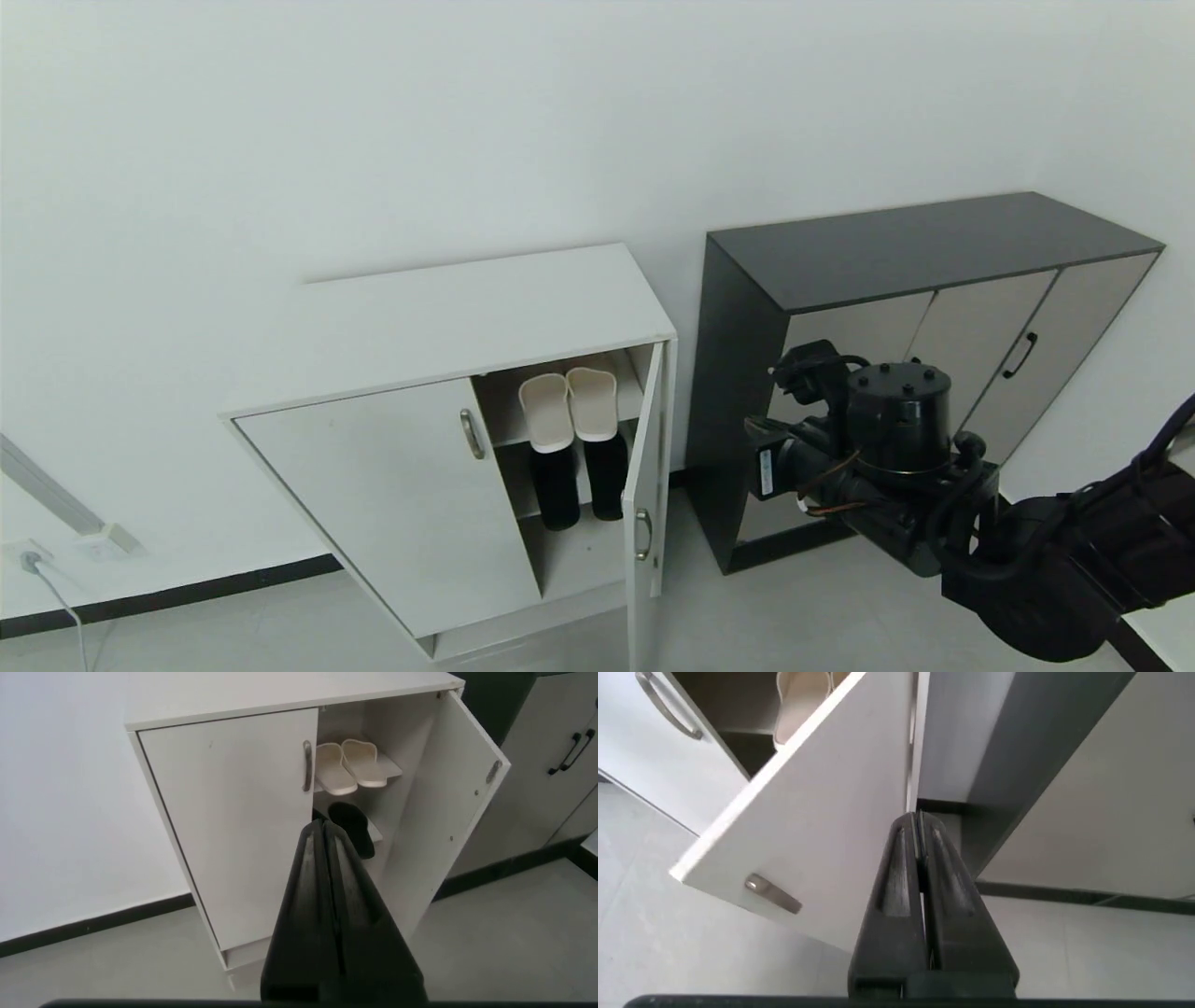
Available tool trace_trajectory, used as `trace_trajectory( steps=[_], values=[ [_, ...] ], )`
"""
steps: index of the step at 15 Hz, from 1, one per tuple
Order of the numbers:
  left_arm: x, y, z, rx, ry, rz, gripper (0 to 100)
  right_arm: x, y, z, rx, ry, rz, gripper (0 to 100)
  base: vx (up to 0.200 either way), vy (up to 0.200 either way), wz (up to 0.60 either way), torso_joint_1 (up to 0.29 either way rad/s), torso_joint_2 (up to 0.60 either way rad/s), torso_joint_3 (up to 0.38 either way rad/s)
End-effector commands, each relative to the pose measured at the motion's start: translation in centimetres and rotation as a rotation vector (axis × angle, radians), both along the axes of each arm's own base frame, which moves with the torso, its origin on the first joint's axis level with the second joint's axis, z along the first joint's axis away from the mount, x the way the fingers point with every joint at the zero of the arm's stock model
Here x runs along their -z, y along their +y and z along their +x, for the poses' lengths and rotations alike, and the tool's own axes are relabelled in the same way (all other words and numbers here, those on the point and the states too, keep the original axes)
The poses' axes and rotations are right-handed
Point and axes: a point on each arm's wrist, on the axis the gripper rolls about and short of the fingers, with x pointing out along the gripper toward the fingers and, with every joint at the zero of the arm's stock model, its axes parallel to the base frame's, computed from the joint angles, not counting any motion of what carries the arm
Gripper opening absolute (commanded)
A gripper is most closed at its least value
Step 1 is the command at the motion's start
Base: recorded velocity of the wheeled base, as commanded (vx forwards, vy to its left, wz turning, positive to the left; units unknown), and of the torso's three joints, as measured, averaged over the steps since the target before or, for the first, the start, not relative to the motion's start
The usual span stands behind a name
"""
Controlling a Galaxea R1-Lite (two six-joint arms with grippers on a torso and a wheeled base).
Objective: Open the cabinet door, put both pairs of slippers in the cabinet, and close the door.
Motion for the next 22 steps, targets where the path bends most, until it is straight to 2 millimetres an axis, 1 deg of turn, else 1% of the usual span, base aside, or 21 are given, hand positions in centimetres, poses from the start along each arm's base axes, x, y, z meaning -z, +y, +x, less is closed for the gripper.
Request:
trace_trajectory(
  steps=[1,6,9,10,13,17,19,22],
  values=[
    [0.0,0.0,0.0,-0.001,0.000,0.001,0,0.4,0.2,0.1,-0.002,0.008,-0.007,0,0.000,0.000,0.60,0.007,0.00,0.002],
    [0.0,0.0,0.0,0.001,0.000,0.001,0,0.3,0.2,0.0,-0.005,-0.004,0.006,0,0.000,0.000,0.60,0.000,0.00,0.002],
    [0.0,0.0,0.0,0.001,0.000,-0.001,0,0.3,0.1,0.0,-0.003,-0.023,0.012,0,0.000,0.000,0.00,0.000,0.00,0.000],
    [0.0,0.0,0.0,0.001,0.000,-0.001,0,0.3,-0.2,-0.1,0.001,-0.029,-0.021,0,0.000,0.000,0.00,0.000,0.00,0.000],
    [0.0,0.0,0.0,0.001,0.000,-0.001,0,-0.6,-2.2,-0.1,0.041,-0.055,-0.079,0,0.000,0.000,0.00,0.000,0.00,0.000],
    [0.0,0.0,0.0,0.001,0.000,-0.001,0,-0.6,-4.2,-0.1,0.091,-0.001,-0.140,0,0.000,0.000,0.00,0.000,0.00,0.000],
    [0.0,0.0,0.0,0.001,0.000,-0.001,0,0.3,-4.7,-0.6,0.087,0.073,-0.190,0,0.000,0.000,0.00,0.000,0.00,0.000],
    [0.0,0.0,0.0,0.001,0.000,-0.001,0,1.5,-4.7,-0.6,0.078,0.132,-0.230,0,0.000,0.000,0.00,0.000,0.00,0.000]
  ],
)
